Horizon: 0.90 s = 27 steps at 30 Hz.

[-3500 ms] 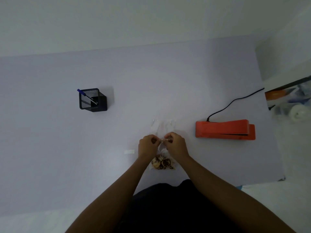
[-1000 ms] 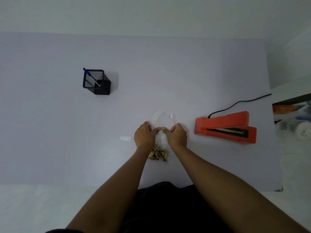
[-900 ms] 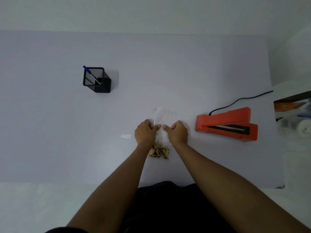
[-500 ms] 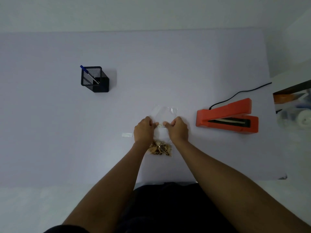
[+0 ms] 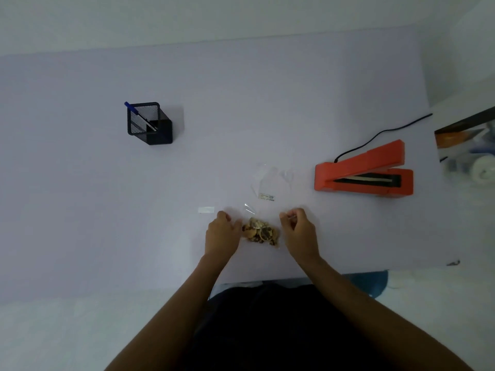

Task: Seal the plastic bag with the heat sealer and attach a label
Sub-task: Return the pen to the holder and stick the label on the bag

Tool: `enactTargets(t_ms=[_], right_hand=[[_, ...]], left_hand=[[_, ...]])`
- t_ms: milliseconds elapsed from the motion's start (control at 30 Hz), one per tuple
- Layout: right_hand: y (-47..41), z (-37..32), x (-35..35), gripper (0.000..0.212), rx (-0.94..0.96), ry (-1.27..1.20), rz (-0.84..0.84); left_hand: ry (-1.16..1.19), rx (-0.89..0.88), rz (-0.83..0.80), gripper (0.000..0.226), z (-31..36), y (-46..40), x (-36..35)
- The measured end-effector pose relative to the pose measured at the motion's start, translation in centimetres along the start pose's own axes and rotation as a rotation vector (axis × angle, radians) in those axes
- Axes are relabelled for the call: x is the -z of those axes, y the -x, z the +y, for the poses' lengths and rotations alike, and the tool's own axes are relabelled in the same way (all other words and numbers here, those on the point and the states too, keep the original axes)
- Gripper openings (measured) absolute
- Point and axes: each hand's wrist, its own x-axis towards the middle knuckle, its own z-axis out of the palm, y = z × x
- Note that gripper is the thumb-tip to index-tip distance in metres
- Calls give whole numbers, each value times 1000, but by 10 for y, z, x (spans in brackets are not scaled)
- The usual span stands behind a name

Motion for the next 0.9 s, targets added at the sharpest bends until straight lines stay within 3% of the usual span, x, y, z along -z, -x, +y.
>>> enactTargets(t_ms=[233, 633, 900], right_hand=[[8, 0, -7, 25, -44, -67, -77], [-125, -95, -32, 25, -88, -140, -77], [-180, -129, -25, 27, -28, -74, -21]], left_hand=[[154, 97, -150, 28, 4, 1, -7], [219, 40, 11, 41, 66, -114, 41], [245, 64, -6, 20, 104, -166, 57]])
